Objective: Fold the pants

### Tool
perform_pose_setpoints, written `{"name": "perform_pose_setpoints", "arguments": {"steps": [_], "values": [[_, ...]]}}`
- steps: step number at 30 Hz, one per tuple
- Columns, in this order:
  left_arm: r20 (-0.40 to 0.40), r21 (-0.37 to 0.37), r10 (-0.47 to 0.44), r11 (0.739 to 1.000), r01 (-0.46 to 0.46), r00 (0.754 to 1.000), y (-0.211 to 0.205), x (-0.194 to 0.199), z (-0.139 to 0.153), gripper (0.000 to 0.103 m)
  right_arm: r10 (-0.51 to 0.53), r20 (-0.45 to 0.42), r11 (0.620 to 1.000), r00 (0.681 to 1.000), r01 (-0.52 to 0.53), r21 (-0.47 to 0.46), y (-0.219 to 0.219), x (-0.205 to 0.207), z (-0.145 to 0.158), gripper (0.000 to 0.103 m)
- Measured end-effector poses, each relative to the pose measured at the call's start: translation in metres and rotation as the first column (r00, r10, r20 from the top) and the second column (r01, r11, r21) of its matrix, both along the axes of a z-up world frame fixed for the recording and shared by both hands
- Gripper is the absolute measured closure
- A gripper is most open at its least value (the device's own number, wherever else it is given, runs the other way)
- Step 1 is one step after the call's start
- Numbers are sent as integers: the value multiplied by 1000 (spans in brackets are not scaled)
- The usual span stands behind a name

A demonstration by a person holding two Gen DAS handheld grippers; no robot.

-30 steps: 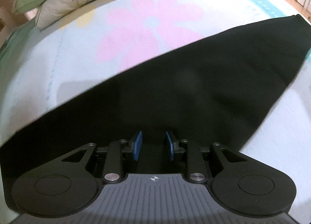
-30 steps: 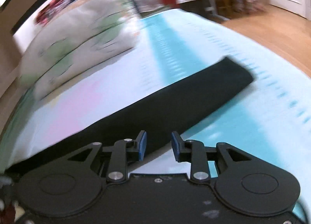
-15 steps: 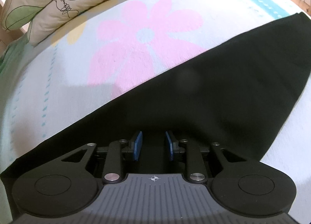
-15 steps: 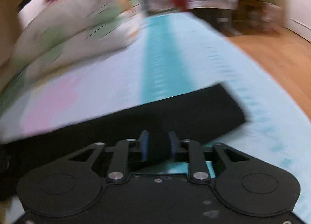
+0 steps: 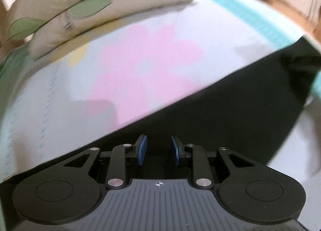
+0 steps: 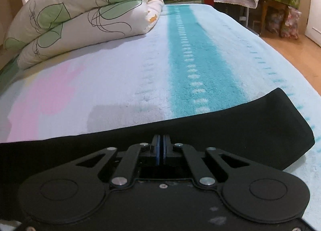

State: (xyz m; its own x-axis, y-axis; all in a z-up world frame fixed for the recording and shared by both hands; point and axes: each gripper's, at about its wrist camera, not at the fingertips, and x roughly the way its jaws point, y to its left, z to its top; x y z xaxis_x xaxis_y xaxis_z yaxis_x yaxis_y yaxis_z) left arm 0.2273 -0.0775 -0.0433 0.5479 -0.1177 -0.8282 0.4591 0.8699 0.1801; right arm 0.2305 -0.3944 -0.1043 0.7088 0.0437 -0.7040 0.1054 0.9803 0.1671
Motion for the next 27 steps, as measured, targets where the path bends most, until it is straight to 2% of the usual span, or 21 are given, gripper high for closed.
{"name": "perform_pose_setpoints", "arguments": {"steps": [3,7,11,14,17,20,22,23,27], "values": [[-12,-39,-87,996,86,996,-39,-5,4,77,16,6,1000,1000,-16,11,-3,-2,1,103],[-22,-82,-189,979,187,982,-94,-6,-7,77,4,-1,999,1000,-4,53,-10,1,1,103],[-120,-158,-187,973,168,975,-128,10,-32,77,6,2,998,1000,-6,67,-18,3,1,103],[-68,-128,-197,974,187,978,-148,12,-38,76,-1,10,994,1000,0,106,-29,2,3,103],[-62,-89,-203,976,197,977,-162,21,-42,76,-56,57,988,997,47,149,-48,-12,15,90],[-102,-100,-187,979,177,977,-165,36,-42,76,-143,94,964,985,118,238,-80,-36,26,82],[-126,-112,-172,981,159,977,-164,43,-43,76,-194,101,951,976,162,264,-99,-52,30,74],[-132,-113,-169,981,155,977,-166,43,-43,76,-218,104,944,970,183,275,-109,-61,30,66],[-121,-89,-179,982,169,976,-170,42,-43,76,-280,84,919,956,242,311,-147,-83,25,61]]}}
